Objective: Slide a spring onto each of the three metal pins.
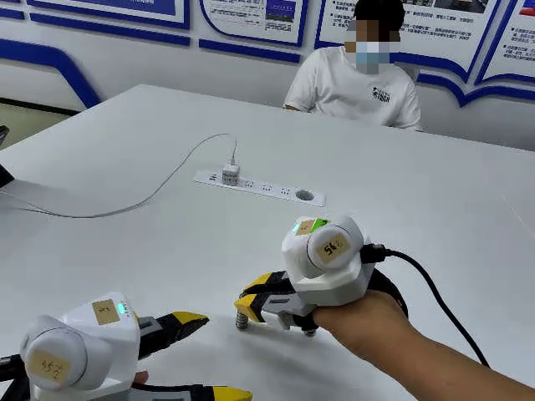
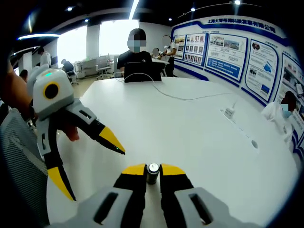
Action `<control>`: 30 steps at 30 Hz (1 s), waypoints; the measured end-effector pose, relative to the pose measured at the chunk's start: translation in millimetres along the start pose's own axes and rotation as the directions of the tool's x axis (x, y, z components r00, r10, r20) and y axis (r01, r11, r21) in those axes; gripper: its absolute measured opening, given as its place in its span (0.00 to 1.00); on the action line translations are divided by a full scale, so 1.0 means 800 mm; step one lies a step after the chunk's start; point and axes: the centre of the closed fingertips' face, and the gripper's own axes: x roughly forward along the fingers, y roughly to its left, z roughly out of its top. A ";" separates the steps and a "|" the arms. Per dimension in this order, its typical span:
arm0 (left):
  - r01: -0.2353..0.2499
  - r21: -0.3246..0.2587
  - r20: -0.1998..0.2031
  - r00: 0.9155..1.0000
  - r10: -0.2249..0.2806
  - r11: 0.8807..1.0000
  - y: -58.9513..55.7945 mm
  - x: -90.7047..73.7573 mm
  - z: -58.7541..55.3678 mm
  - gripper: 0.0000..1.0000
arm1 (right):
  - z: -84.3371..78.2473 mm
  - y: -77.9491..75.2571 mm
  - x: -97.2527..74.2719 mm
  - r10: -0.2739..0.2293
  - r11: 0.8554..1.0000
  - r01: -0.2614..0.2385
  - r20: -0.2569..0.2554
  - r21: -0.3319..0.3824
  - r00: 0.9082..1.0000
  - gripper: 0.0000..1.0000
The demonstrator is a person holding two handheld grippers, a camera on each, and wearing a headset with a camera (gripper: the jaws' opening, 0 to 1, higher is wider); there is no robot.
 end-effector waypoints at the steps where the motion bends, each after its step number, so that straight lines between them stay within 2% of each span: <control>1: -0.001 0.000 0.000 1.000 0.001 1.000 0.000 0.000 0.000 0.67 | -0.002 0.000 0.002 -0.001 1.000 0.001 -0.005 0.000 1.000 0.12; 13: -0.003 0.001 0.002 1.000 0.003 1.000 0.001 0.000 0.002 0.67 | -0.002 -0.003 0.000 -0.007 1.000 0.007 -0.007 0.015 1.000 0.14; 23: -0.004 0.009 0.007 1.000 0.004 1.000 0.002 0.001 0.006 0.67 | 0.000 -0.006 -0.020 -0.034 0.999 0.033 0.020 0.039 0.999 0.18; 30: -0.007 0.012 0.010 1.000 0.007 1.000 0.003 0.000 0.010 0.67 | 0.001 0.000 -0.037 -0.044 0.998 0.042 0.046 0.045 0.998 0.21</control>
